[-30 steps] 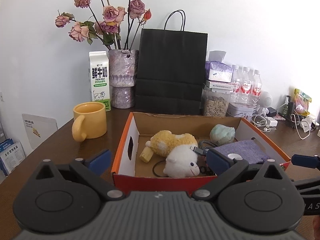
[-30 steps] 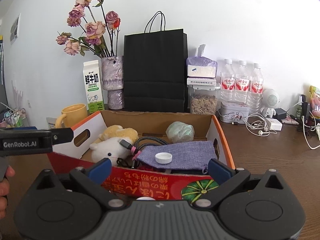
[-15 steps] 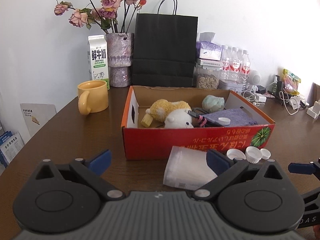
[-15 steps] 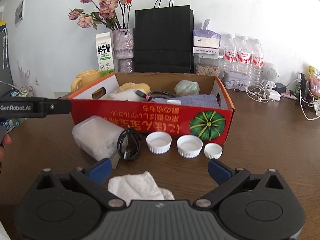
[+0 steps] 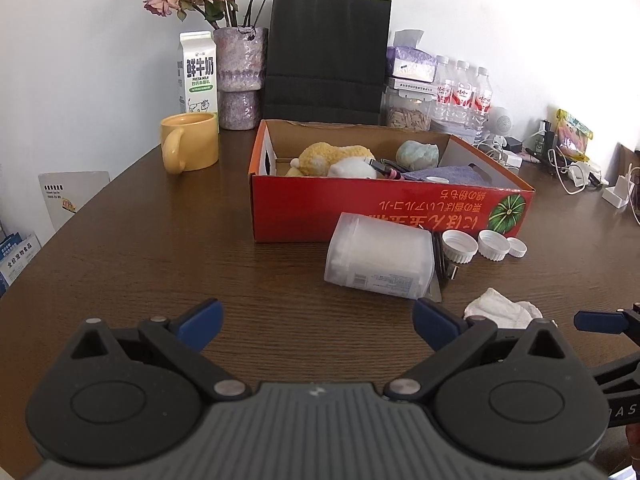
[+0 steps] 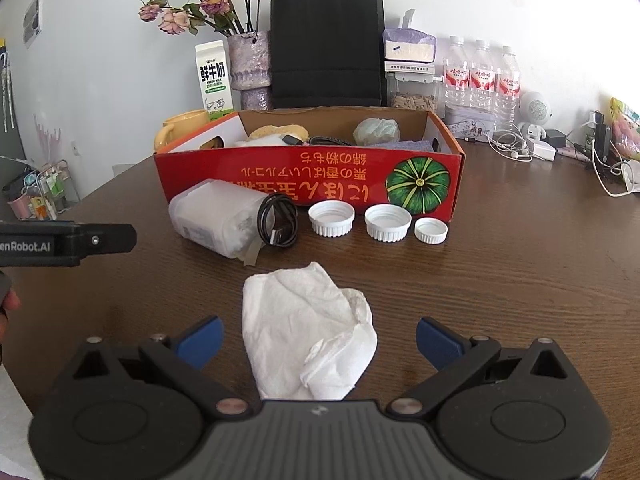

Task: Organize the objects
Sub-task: 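Move the right tool to the white tissue and grasp it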

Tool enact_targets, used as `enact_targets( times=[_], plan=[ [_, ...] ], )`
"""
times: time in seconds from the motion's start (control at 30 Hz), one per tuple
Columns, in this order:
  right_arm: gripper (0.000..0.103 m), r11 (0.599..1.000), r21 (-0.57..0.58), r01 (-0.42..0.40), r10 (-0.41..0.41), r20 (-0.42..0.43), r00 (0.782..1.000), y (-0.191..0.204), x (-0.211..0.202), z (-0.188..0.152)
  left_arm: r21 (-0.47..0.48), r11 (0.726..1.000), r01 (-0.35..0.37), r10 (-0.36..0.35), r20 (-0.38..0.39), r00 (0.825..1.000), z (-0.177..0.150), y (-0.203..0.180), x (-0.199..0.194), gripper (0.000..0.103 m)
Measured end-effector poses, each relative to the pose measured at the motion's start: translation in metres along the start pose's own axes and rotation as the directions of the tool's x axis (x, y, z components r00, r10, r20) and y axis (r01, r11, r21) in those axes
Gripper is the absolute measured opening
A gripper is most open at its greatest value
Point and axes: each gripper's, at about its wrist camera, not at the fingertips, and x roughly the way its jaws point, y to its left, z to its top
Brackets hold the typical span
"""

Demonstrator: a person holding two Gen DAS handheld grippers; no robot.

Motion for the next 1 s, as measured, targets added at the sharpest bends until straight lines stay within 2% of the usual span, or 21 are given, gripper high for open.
enact_targets(
  times=[0.37,0.63,0.9,1.0],
  plan=[
    [0.103,1.0,-0.002,0.022,-0.022,-0.053,0.998,0.005,0.011,-0.002,0.009,1.0,0.007,-0.007,-0.019,1.0,-0.004,-0.002,0.002,0.103],
    [0.103,0.998,-0.027,0.057,-0.058,-0.057,0.997,0.009,0.021,0.002,0.001,1.0,0.003,-0.003,-0.027,1.0,-0.004,0.0,0.004,0.103],
    [0.103,0.998,-0.026,0.056,-0.057,-0.049,0.997,0.008,0.022,0.001,-0.002,1.0,0.005,-0.005,-0.03,1.0,-0.004,0.0,0.005,0.103],
    [0.096,0.998,-0.033,0.047,-0.048,-0.042,0.998,0.008,0.02,0.002,-0.003,1.0,0.006,-0.006,-0.031,1.0,-0.004,0.001,0.006,0.103]
  ],
)
